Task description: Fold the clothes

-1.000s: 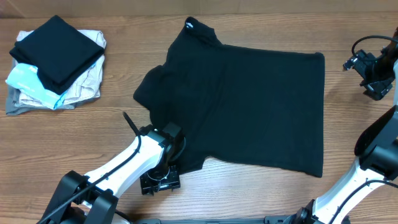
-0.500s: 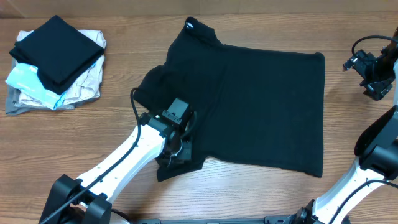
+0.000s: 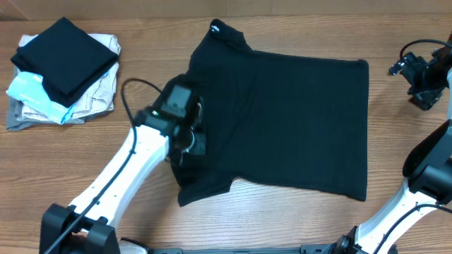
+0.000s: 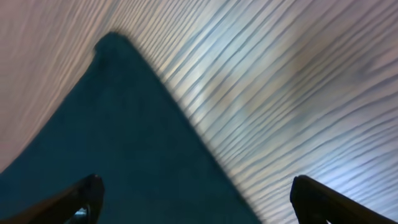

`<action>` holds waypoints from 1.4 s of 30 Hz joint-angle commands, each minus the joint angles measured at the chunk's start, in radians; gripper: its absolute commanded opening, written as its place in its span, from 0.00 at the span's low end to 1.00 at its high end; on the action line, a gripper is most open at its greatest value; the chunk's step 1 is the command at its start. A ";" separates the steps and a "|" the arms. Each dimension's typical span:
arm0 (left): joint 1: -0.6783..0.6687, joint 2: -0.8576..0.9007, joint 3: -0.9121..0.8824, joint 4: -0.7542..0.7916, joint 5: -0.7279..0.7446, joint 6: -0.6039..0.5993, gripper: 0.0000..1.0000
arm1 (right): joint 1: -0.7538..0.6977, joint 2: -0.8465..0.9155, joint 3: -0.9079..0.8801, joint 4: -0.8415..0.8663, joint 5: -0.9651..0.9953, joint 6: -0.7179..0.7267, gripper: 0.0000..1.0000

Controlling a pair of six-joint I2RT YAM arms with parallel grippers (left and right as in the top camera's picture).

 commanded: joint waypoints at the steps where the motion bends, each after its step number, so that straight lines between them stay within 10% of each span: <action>1: 0.037 -0.016 0.087 -0.019 0.011 0.053 0.04 | 0.003 -0.028 0.002 -0.041 -0.226 -0.009 1.00; 2: 0.045 -0.016 0.101 -0.021 0.011 0.053 0.04 | 0.001 -0.028 0.002 -0.070 -0.280 -0.060 1.00; 5: 0.066 -0.016 0.128 -0.021 0.011 0.052 0.04 | 0.002 -0.028 0.002 -0.198 -0.290 -0.130 0.38; 7: 0.079 -0.016 0.131 -0.017 0.007 0.052 0.04 | 0.002 -0.029 0.002 -0.292 -0.237 -0.122 0.20; 19: 0.111 -0.016 0.130 -0.011 -0.115 0.032 0.10 | 0.021 -0.325 -0.202 -0.438 -0.054 0.037 0.22; 27: 0.111 -0.015 0.130 0.025 -0.116 0.000 0.25 | 0.021 -0.710 -0.634 -0.279 -0.055 0.130 0.54; 42: 0.111 -0.012 0.128 0.010 -0.124 -0.002 0.38 | 0.020 -0.707 -1.117 0.018 0.026 0.370 0.68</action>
